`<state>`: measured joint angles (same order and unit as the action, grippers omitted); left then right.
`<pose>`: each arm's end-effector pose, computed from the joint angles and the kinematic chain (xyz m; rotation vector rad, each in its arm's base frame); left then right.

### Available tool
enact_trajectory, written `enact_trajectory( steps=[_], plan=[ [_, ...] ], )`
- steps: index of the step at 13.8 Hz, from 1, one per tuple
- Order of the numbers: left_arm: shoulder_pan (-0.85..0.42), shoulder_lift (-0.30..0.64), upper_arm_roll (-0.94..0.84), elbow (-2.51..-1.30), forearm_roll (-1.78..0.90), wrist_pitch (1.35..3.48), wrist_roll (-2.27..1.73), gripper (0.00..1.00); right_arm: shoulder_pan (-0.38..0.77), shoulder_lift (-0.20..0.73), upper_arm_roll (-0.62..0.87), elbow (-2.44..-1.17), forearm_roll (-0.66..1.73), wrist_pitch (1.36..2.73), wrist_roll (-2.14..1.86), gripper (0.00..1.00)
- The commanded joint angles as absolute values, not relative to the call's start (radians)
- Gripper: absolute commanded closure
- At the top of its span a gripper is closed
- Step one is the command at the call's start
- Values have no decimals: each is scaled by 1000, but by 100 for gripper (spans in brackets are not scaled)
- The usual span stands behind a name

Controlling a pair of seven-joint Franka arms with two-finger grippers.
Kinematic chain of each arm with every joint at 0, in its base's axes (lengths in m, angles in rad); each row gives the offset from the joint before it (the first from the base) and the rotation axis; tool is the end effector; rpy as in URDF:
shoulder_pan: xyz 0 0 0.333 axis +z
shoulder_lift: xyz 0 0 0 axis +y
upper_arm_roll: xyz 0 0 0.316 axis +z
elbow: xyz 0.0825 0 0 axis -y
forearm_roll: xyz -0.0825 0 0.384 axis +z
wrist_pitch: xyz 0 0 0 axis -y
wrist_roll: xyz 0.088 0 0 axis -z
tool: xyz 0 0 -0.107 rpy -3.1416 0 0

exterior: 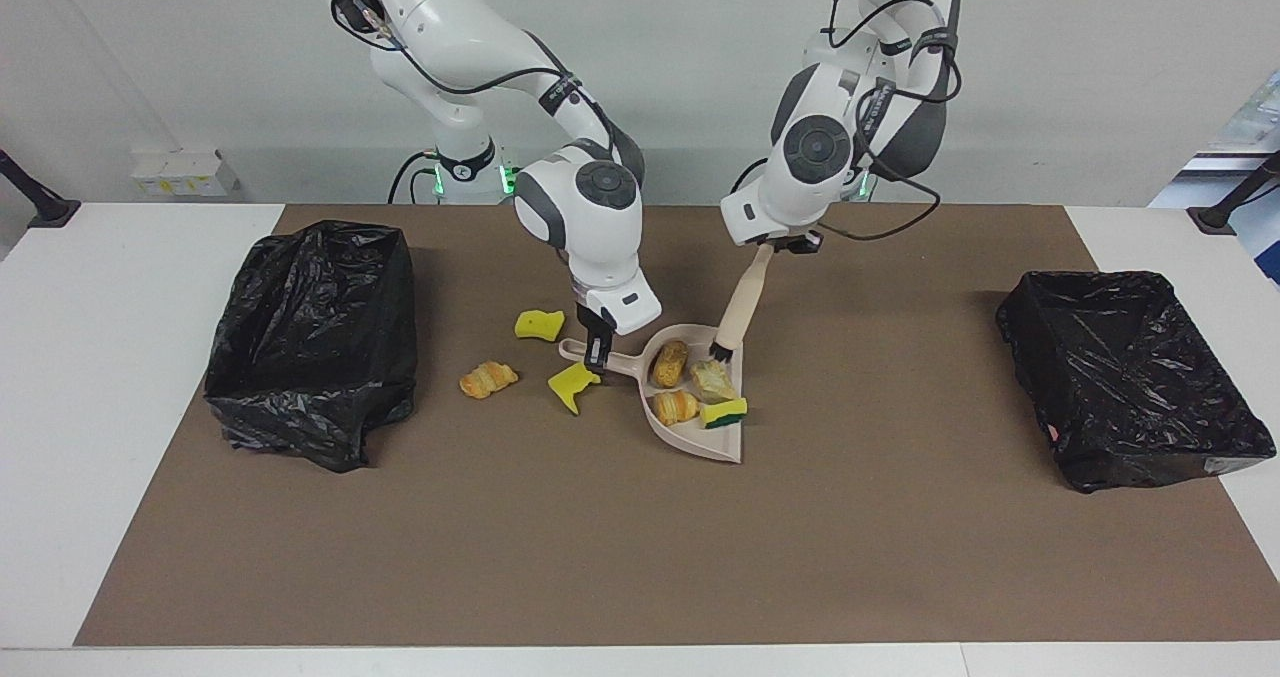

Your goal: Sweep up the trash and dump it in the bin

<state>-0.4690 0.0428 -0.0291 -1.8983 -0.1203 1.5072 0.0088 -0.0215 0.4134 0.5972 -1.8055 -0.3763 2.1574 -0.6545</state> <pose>0.4495 -0.2596 0.4498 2.9599 -0.7374 -0.6978 0.5615 0.3105 0.3513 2.3400 1.9614 0.0338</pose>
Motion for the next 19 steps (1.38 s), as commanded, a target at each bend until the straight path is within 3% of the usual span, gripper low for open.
enact_trajectory(
  steps=[1,4,9,14,19],
  plan=[
    [-446,-44,-31,-1936,-137,1454,-121,100,-44,393,609,-1812,-350,2178,-673,100],
    [-460,-99,-34,-2029,-137,1491,-354,100,-104,391,644,-1774,-335,2162,-709,100],
    [-515,-233,-38,-2270,-153,1718,-477,100,-238,390,675,-1645,-264,2005,-943,100],
    [-564,-233,-41,-2338,-213,1794,-491,100,-392,391,675,-1559,-224,1896,-1181,100],
    [-724,-252,-41,-2405,-255,1880,-566,100,-553,387,676,-1522,-221,1798,-1379,100]
  ],
)
